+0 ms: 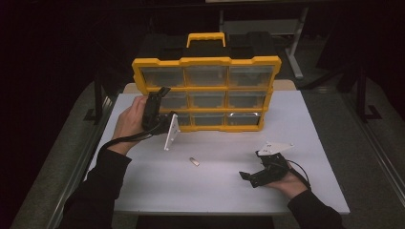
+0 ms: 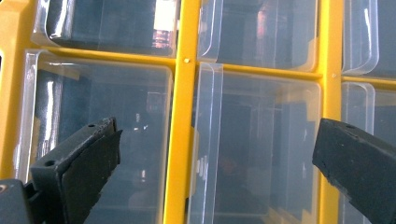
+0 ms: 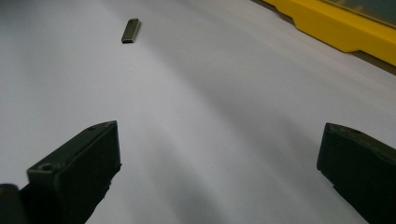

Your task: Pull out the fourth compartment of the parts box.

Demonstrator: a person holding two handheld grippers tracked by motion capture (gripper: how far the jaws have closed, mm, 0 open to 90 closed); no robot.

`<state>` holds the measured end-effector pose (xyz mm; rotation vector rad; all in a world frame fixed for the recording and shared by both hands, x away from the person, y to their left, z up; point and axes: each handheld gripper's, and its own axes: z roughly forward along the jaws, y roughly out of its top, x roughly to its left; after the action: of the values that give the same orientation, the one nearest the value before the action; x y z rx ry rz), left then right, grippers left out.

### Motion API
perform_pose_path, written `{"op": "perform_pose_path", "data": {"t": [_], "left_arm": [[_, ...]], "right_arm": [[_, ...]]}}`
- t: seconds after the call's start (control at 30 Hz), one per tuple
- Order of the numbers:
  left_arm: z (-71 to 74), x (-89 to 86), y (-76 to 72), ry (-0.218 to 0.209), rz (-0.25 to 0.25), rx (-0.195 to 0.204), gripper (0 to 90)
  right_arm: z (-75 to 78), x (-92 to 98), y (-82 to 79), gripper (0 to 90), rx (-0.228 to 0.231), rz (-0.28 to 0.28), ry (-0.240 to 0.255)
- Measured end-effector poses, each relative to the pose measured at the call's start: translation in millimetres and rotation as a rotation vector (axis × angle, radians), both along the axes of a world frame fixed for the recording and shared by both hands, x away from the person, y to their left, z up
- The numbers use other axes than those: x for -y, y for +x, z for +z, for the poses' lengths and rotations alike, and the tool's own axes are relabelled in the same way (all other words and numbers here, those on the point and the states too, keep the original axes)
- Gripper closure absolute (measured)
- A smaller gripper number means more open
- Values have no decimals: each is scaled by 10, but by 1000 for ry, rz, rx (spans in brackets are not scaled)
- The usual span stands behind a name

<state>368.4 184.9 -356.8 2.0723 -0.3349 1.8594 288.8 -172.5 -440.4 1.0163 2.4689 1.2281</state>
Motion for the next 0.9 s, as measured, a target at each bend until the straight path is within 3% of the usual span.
{"op": "perform_pose_path", "data": {"t": [0.1, 0.23, 0.43, 0.67, 0.9], "left_arm": [[-8, -16, -4, -4, 7, -11, 8], [-15, -43, -4, -10, 12, -25, 119], [-6, -69, -2, -14, 21, -23, 154], [-1, -72, -12, 16, 36, -22, 241], [-17, -75, 4, 15, 43, -22, 312]], "right_arm": [[0, -1, -1, 0, 2, 3, -2], [-2, -2, -1, 0, 6, 2, -5], [-3, -2, 2, 0, 4, -1, -6], [-8, -4, 2, 0, 4, 3, -8], [-9, -4, 2, 0, 2, 3, -8]]}}
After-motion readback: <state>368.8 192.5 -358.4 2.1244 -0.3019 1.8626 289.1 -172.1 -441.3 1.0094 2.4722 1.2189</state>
